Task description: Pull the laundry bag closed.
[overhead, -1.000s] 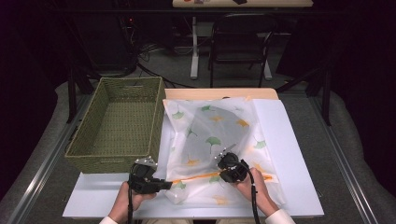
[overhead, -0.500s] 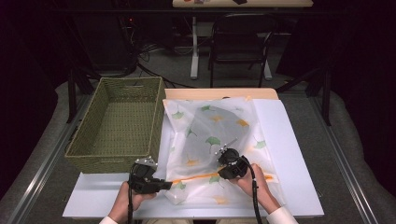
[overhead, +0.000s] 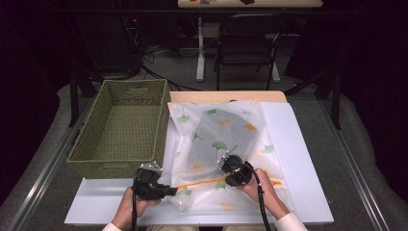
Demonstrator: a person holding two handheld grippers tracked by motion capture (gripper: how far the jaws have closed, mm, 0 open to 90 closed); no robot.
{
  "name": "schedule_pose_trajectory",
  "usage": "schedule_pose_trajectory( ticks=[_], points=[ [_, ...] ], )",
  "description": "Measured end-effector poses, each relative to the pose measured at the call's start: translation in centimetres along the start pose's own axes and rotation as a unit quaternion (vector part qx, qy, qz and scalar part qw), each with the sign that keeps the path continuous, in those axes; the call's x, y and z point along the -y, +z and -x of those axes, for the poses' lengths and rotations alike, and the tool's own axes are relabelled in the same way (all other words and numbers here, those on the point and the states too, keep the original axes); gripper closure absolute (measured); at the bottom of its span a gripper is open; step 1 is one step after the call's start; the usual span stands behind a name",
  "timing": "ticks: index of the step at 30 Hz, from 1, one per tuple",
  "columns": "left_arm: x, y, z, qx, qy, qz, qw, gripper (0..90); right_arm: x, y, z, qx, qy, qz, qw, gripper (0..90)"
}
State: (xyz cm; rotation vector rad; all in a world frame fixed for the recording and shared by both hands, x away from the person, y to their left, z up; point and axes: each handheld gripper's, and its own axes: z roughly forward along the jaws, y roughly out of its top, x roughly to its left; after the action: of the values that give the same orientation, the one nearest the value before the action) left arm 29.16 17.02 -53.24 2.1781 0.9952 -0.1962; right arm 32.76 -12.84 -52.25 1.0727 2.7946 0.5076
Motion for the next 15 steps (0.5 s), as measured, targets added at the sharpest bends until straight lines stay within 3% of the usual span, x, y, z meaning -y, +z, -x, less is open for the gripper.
schedule_pose_trajectory(
  ticks=[8,9,15],
  points=[
    [0.0,0.11,0.06,-0.007,0.002,-0.005,1.0,85.4,-0.03,0.15,-0.32,0.006,-0.009,-0.007,0.9999,87.1],
    [0.0,0.11,0.06,-0.007,0.002,-0.005,1.0,85.4,-0.12,0.43,-0.8,0.024,-0.034,-0.017,0.999,87.1],
    [-0.05,0.24,0.26,-0.011,0.004,-0.008,0.9999,86.3,0.11,-0.03,-0.63,0.037,-0.017,-0.014,0.9991,88.6]
  ],
)
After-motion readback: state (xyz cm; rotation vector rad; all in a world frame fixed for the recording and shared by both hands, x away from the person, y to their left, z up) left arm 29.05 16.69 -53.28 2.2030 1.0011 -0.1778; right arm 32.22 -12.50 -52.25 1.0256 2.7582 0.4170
